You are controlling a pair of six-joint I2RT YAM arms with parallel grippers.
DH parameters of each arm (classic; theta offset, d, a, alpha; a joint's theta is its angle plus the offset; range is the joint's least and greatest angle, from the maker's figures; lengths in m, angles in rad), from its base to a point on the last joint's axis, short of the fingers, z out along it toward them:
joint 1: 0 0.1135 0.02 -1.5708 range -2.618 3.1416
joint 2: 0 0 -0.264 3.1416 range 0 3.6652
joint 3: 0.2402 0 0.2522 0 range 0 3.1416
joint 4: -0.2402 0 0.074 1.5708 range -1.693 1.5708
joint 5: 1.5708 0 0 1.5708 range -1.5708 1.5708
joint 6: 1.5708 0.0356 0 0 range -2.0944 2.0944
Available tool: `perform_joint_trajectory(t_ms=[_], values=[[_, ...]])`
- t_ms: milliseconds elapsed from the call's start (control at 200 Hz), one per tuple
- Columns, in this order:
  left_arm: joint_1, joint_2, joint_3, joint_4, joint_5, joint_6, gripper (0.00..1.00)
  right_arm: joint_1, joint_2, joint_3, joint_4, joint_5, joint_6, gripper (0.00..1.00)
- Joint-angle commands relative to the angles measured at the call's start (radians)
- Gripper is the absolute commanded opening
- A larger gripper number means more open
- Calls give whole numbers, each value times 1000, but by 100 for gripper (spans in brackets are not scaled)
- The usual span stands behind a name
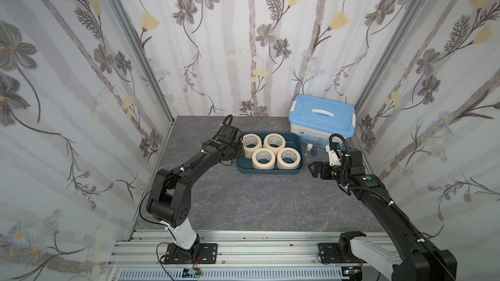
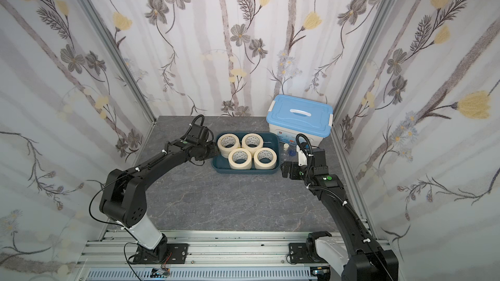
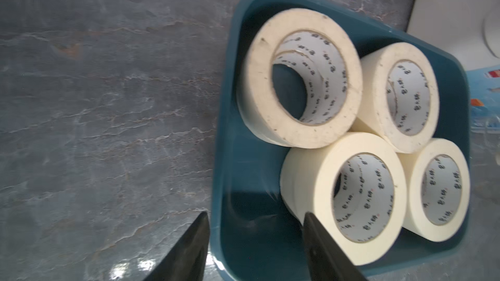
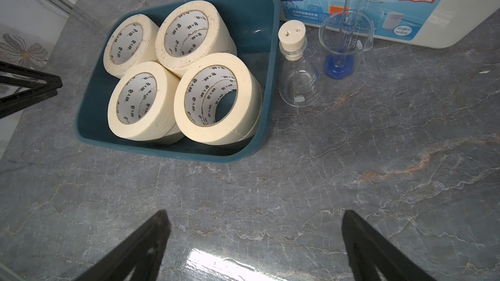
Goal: Take out the art tape in the storage box
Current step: Move the storage box to the center of the board, then pick up the art tape from the storage box.
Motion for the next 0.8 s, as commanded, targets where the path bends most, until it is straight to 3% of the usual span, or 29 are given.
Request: perform_joint_trajectory(t_ms=[0,235,500,620,799], values=[[-35,33,36,-18,64,23,63,4,5,8,-9,-19,21,100],[-61,148,120,-42,54,16,70,7,6,6,-12,-20,28,100],[-69,233,148,-13,122,-3,70,7,12,5,-14,-17,28,100],[-69,253,148,-15,120,-4,63,7,14,4,-13,-18,28,100],[-71,250,148,-19,116,-6,44,8,18,4,-14,-17,27,100]])
